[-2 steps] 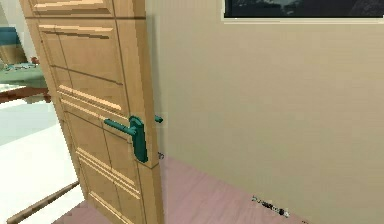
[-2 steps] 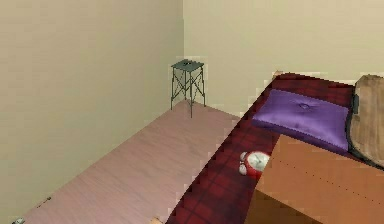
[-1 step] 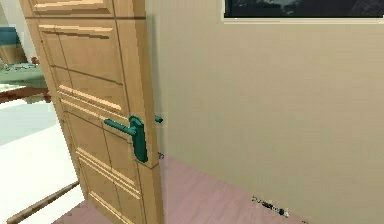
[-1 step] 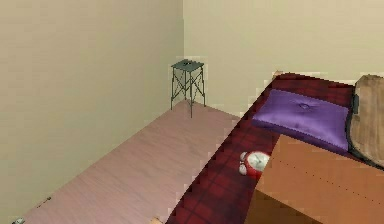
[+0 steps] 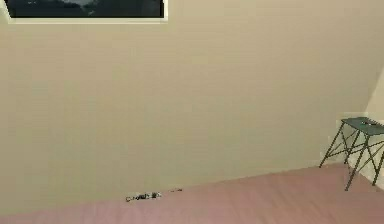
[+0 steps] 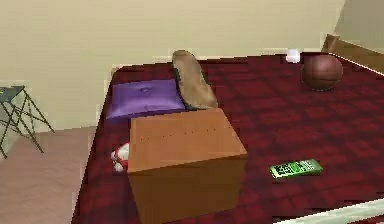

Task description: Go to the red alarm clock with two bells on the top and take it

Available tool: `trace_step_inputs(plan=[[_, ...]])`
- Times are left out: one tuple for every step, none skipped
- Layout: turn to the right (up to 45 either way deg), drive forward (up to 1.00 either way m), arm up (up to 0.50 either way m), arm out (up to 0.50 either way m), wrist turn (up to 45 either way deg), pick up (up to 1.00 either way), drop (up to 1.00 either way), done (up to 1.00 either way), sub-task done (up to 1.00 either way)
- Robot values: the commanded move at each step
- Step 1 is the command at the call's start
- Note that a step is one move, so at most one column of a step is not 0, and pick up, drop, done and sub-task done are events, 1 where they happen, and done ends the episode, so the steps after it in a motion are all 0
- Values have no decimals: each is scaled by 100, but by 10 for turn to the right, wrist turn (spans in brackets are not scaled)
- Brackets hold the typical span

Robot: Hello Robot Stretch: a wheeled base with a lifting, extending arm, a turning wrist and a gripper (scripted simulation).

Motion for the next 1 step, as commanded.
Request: trace_step_inputs(plan=[[420,0,0,0,0,0,0,0,0]])
